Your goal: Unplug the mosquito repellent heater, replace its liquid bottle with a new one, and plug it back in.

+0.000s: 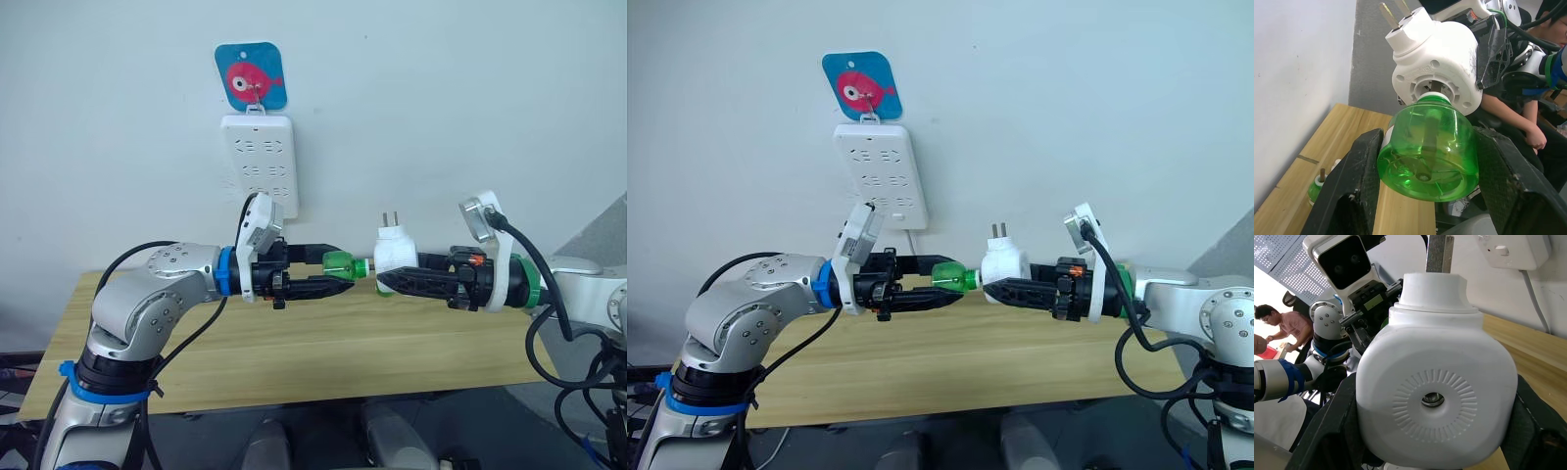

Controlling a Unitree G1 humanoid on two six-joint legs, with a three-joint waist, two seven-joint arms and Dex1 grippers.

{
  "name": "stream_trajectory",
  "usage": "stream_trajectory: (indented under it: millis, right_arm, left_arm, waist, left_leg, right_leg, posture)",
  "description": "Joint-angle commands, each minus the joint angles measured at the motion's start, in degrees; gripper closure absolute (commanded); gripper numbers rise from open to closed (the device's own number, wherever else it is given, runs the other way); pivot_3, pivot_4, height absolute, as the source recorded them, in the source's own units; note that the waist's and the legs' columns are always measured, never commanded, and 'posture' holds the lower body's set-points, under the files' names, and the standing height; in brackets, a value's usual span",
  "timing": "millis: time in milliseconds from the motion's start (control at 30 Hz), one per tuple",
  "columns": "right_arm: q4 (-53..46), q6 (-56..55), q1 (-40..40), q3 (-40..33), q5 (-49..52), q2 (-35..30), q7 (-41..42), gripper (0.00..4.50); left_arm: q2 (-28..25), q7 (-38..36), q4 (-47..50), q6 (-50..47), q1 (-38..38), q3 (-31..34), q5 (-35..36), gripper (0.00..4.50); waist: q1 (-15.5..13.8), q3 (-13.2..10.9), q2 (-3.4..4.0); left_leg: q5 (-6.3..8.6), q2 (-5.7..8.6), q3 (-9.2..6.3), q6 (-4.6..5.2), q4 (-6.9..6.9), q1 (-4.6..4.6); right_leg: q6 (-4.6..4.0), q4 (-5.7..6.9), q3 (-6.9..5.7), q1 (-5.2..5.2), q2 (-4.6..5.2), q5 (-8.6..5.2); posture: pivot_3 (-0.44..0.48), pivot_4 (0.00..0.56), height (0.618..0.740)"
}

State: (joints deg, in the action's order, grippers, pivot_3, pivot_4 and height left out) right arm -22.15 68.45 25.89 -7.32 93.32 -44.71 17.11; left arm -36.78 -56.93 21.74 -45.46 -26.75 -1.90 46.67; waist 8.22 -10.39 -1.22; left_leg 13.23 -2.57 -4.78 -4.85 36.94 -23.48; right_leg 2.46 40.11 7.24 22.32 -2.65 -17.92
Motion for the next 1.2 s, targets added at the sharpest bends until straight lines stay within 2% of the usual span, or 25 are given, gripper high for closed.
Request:
stream_trajectory:
  millis: [33, 1067, 1200]
  right_arm:
    - [-1.13, -1.34, 0.92, 0.33, 1.33, -0.07, 0.39, 1.49]
    - [-1.85, -1.24, 3.98, 6.02, 4.87, -0.25, 0.77, 1.49]
    - [-1.09, -0.44, 4.46, 5.90, 5.74, -1.81, 1.36, 0.16]
  left_arm:
    - [0.75, -0.23, 1.26, 1.15, -0.48, 0.60, 0.69, 2.10]
    - [4.96, -0.35, 0.75, 2.14, -0.78, -1.12, -0.64, 2.10]
    - [5.95, -0.26, 0.26, 3.37, -0.35, -1.35, -1.78, 2.10]
  waist:
    - [0.00, 0.01, -0.01]
    - [-0.03, 0.37, 0.00]
    - [-0.07, 0.52, -0.01]
  left_leg:
    - [0.00, 0.00, 0.00, 0.00, 0.00, 0.00]
    - [0.00, 0.01, -0.02, 0.00, 0.03, 0.01]
    - [0.00, 0.00, -0.02, 0.01, 0.03, 0.01]
  right_leg:
    - [-0.07, 0.00, 0.00, 0.00, 0.00, 0.04]
    - [-0.12, 0.05, -0.01, -0.01, -0.01, 0.07]
    - [-0.14, 0.04, -0.01, -0.02, -0.01, 0.09]
  posture:
    - [-0.123, 0.081, 0.740]
    - [-0.125, 0.082, 0.740]
    - [-0.127, 0.083, 0.740]
